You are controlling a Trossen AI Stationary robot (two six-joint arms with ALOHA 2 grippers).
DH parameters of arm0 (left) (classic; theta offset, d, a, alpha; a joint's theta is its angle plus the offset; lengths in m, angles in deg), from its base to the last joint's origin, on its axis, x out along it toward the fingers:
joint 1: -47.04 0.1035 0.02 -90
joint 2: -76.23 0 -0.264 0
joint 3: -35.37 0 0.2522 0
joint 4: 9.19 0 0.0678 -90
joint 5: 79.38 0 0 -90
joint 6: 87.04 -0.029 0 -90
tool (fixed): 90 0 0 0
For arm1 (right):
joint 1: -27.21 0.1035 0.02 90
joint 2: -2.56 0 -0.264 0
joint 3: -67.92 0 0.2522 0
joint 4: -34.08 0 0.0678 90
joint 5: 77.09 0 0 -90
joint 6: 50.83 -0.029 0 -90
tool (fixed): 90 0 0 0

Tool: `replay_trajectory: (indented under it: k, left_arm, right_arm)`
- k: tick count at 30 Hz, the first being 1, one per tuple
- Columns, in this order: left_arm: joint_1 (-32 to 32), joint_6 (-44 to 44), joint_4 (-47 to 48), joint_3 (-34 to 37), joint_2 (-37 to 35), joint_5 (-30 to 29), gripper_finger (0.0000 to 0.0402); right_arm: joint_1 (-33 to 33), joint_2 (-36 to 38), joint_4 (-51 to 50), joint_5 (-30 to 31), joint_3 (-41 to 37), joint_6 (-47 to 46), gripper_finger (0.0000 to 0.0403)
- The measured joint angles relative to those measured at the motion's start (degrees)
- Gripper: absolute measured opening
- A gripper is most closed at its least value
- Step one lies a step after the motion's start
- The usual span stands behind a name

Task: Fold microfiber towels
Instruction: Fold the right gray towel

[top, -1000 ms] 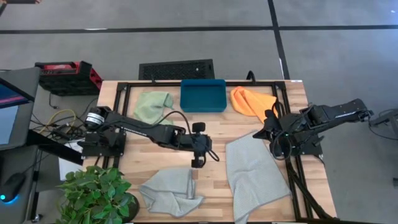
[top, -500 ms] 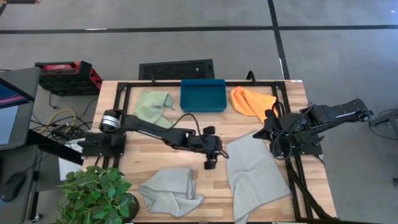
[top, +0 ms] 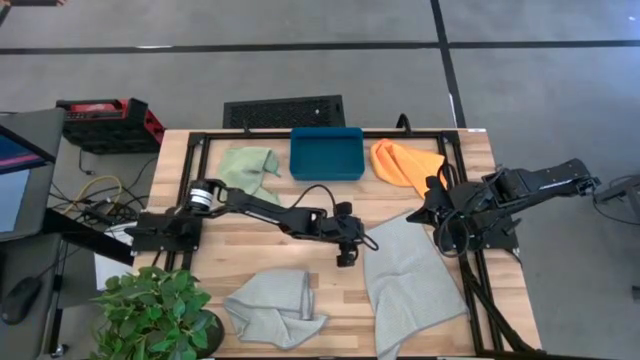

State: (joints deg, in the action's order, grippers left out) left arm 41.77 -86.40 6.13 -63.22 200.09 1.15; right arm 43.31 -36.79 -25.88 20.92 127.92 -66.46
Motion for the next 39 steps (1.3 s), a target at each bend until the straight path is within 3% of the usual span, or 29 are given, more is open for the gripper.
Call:
replay_trajectory:
  k: [8, 14, 39]
  left_arm:
    - [2.05, -0.51, -3.72, -0.18, 2.08, 0.35, 0.013]
    - [4.71, 3.44, -7.23, -0.51, 4.06, 7.52, 0.013]
    - [5.54, 5.26, -5.98, -0.53, 5.74, 8.24, 0.013]
  right_arm:
    - [0.02, 0.0, -0.04, 0.0, 0.0, 0.04, 0.0008]
    - [0.02, -0.02, -0.06, -0.02, 0.0, 0.06, 0.0008]
    - [0.02, 0.0, -0.06, -0.02, -0.02, 0.15, 0.0008]
